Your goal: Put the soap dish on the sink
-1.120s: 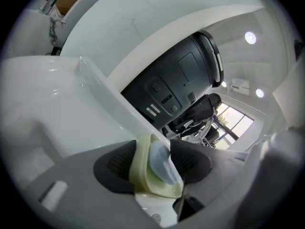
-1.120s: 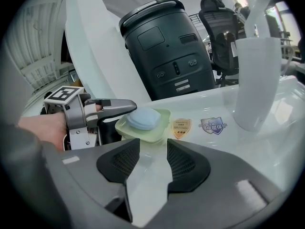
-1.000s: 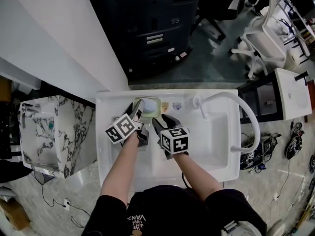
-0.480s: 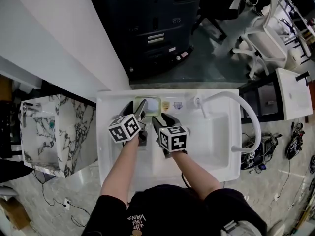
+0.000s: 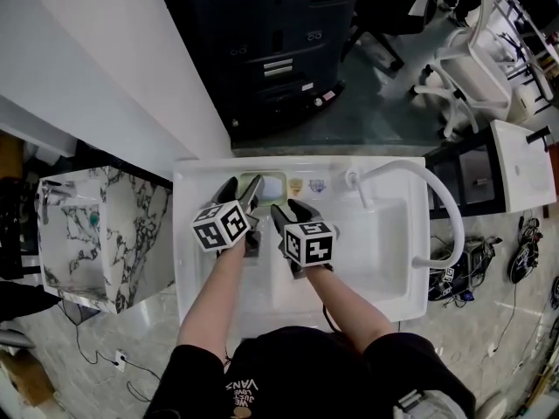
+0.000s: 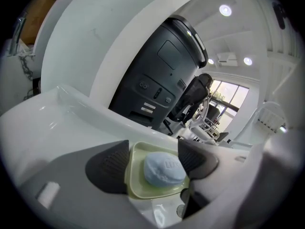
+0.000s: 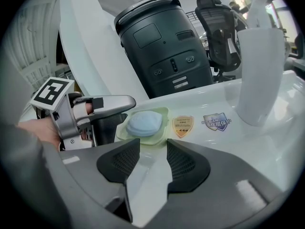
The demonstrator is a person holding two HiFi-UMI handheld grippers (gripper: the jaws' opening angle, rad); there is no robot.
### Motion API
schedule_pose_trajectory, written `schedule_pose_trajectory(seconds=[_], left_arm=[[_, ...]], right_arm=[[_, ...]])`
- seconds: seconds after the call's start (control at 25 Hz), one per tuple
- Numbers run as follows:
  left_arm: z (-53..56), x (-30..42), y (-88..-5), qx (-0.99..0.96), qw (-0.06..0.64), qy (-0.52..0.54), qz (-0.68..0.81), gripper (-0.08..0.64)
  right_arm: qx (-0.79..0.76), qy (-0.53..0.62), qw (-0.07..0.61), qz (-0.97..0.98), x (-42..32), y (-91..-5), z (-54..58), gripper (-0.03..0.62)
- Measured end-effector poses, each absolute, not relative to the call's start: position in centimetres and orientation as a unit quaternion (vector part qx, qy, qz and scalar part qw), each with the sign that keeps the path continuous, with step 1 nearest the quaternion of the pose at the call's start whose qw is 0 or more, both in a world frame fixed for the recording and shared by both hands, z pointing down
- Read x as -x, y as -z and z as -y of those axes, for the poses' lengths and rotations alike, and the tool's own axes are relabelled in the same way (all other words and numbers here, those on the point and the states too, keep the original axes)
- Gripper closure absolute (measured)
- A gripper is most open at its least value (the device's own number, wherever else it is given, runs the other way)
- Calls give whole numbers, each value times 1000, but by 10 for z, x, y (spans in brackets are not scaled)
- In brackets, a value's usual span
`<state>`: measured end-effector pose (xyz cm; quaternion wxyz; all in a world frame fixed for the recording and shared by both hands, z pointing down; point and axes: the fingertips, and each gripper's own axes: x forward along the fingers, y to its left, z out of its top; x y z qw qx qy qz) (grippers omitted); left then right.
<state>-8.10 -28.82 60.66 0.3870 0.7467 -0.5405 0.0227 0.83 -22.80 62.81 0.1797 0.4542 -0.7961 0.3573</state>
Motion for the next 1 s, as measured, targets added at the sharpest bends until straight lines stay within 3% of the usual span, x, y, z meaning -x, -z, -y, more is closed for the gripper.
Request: schedule_pose_trajectory(seconds=[1.0], left_arm=[[275,89,-576,-765,367,8,530,214]], right_arm=[[-466,-356,144,797,-18,-606,218,439]])
